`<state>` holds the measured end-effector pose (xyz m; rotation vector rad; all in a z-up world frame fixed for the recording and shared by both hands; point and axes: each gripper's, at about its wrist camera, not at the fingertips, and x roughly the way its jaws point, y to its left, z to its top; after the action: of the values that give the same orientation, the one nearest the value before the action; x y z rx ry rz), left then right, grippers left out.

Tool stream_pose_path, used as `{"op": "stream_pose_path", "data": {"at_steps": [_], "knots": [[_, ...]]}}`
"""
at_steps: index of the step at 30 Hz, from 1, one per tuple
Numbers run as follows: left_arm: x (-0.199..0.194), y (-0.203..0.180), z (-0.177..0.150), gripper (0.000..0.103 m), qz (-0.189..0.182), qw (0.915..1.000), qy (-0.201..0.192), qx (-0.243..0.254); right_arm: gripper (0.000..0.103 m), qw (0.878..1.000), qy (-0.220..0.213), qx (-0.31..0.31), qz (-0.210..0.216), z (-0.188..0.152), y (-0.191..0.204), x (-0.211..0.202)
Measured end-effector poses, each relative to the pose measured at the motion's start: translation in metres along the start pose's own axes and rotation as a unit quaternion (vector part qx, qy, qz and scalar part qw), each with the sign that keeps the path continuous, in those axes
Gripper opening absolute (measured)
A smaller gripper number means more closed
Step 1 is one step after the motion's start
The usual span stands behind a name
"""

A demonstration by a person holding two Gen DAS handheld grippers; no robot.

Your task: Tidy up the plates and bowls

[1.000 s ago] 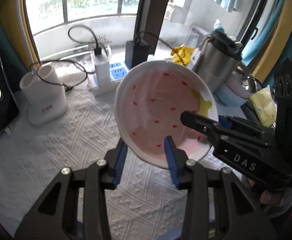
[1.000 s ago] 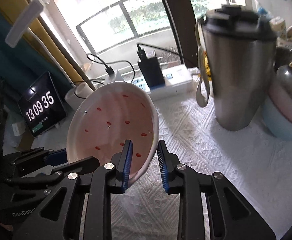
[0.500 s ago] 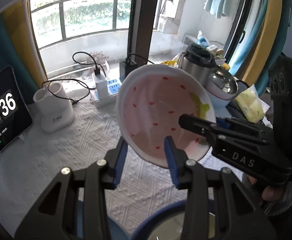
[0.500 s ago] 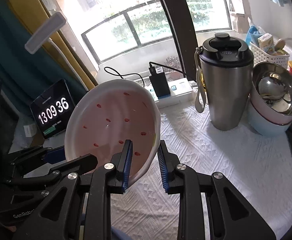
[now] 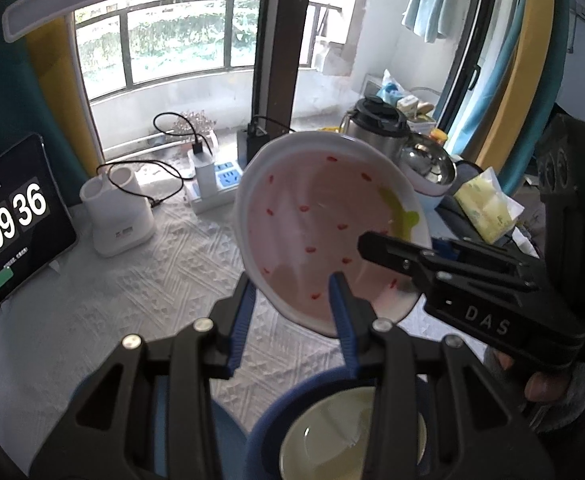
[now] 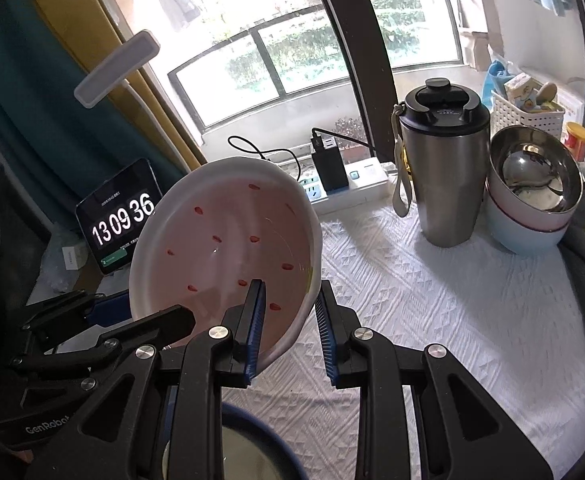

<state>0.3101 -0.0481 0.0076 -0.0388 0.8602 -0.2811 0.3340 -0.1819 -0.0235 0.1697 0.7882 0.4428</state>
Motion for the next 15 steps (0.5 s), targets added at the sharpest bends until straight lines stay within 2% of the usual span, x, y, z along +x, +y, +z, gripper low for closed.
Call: {"op": "stream_pose_path", "data": {"at_steps": [15], "knots": [[-0.03, -0.012, -0.021, 0.039, -0.004, 0.9999, -0.01, 0.004, 0.028, 1.0, -0.009, -0.006, 0.003, -0.015, 0.012, -0.031]]}}
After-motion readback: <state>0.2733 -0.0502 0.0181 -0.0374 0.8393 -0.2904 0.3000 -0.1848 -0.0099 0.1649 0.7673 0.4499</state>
